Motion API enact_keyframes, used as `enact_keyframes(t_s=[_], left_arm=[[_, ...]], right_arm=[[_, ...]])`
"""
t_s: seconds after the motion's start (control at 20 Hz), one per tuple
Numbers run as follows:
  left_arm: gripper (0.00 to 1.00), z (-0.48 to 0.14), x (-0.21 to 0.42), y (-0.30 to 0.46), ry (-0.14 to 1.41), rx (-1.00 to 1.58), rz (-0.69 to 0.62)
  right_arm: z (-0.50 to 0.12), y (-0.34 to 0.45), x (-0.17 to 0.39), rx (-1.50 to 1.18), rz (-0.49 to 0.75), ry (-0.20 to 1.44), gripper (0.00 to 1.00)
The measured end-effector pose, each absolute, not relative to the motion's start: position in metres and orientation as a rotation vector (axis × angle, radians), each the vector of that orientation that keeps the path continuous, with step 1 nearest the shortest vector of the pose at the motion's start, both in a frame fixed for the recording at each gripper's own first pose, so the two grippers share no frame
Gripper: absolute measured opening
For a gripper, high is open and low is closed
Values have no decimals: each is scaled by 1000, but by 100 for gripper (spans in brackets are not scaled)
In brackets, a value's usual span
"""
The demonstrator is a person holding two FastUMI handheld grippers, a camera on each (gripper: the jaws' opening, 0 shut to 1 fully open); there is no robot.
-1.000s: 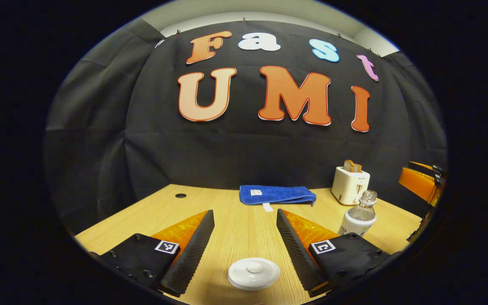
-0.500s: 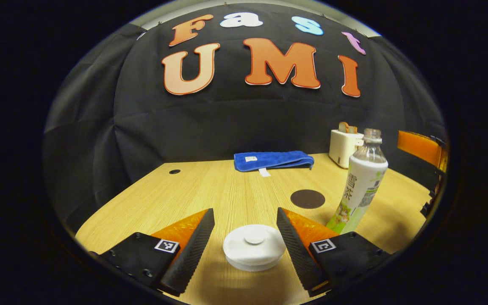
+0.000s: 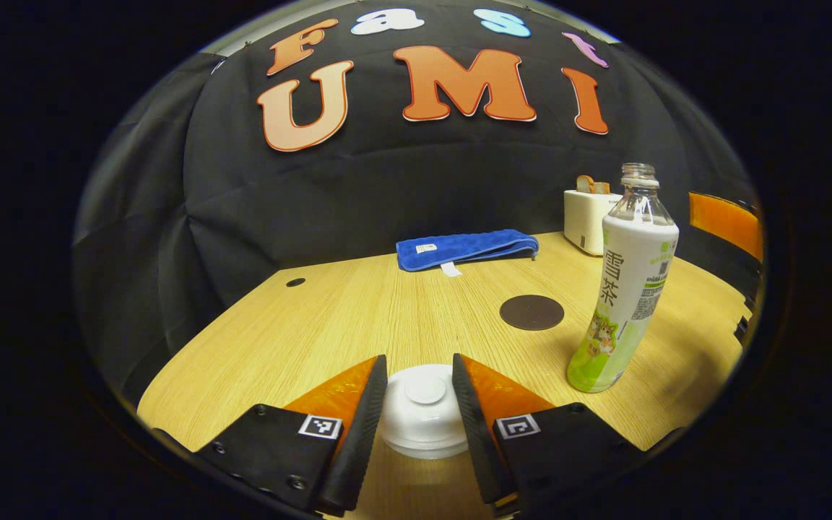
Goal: Open the teacup lid with one hand, grasp the water bottle and pour water into the teacup with the other hand; after pouring, place the water bottle on the coaster and then close the teacup lid.
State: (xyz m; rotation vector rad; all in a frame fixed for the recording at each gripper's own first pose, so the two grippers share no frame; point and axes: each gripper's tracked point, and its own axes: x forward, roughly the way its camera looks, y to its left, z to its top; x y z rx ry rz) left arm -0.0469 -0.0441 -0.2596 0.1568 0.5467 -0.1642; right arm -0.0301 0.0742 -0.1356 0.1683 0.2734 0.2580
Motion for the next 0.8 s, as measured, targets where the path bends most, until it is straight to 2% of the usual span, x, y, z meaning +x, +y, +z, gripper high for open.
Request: enact_keyframes(t_s=[0.05,0.1,0.15,0.25,0.3,0.4,0.45,0.5,0.55,0.8], left_arm=[[60,-262,-49,-45,557,156,-165],[46,-260,-48,-46,552,156,-166],[39,-259,-47,-45,550,154,-165],[39,-260,-44,-42,547,154,-149],[33,-257,-45,-40,542,139,-144],[33,-255,-44,-40,534,123,-140],[36,-250,-43,-39,519,124,-140],[29,-245,-41,-38,499,125,-138],[33,-237,-39,-39,477,112,-140],[32,-200,-28,-25,387,87,-113]], right_arm=[[-137,76,-30,166,262,275,99],[-136,76,-31,163,266,276,99],[-137,78,-32,162,271,278,99],[-136,81,-34,159,284,278,99],[-137,82,-35,156,290,277,99],[-137,85,-36,149,301,280,99],[-138,87,-37,147,307,282,99],[-139,89,-37,146,317,285,99],[-140,92,-37,146,326,289,99],[-152,116,-41,155,388,325,99]])
